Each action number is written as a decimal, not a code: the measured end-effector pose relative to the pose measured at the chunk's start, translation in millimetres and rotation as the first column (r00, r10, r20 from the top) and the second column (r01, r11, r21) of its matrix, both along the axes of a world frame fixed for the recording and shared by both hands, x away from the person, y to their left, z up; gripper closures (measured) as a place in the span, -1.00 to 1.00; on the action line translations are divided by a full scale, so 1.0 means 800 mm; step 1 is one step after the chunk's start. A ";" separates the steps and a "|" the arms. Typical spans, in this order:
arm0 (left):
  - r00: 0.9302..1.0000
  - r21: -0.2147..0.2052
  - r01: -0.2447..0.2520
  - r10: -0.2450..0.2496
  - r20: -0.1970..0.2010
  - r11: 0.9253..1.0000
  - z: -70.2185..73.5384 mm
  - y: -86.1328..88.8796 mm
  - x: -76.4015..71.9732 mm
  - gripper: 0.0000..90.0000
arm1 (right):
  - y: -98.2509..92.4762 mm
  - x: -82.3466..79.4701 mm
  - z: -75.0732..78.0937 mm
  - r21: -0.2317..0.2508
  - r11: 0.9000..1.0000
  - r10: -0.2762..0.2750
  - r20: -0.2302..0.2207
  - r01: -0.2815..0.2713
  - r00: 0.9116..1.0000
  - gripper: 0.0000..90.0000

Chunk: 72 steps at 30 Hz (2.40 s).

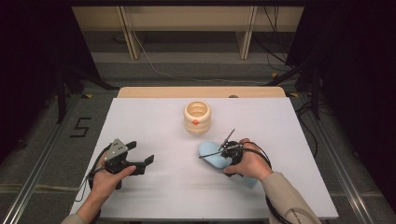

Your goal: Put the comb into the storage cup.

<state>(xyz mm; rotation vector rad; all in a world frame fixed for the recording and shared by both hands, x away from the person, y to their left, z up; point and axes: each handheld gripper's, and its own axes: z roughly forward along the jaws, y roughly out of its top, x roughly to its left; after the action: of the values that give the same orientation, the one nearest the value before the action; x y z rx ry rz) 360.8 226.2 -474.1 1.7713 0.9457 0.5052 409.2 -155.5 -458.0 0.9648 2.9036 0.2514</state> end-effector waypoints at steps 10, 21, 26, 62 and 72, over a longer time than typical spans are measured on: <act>1.000 -0.002 -0.003 0.003 -0.001 1.000 0.000 0.000 0.000 -0.81 | 0.005 -0.002 0.001 -0.010 1.000 0.016 -0.003 -0.016 1.000 0.12; 1.000 -0.002 -0.002 0.002 -0.002 1.000 -0.001 0.000 0.000 -0.81 | 0.008 -0.004 0.003 -0.026 0.999 0.019 -0.013 -0.020 1.000 0.40; 1.000 -0.001 -0.001 0.001 -0.003 1.000 -0.001 0.000 0.000 -0.81 | 0.009 -0.005 0.003 -0.030 0.999 0.014 -0.012 -0.014 1.000 0.50; 1.000 0.003 -0.003 0.003 -0.004 1.000 -0.002 0.001 -0.001 -0.79 | -0.001 -0.009 0.004 -0.002 1.000 0.030 -0.028 -0.030 0.999 0.56; 1.000 -0.002 -0.003 0.003 -0.005 1.000 -0.003 0.002 -0.001 -0.79 | -0.008 -0.010 0.005 0.042 0.999 0.002 -0.039 0.000 0.999 0.56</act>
<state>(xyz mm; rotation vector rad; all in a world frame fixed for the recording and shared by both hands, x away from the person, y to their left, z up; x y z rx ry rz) 360.3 227.5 -476.5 1.7707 0.9520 0.5021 401.3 -161.8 -454.2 0.9850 2.9455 0.2977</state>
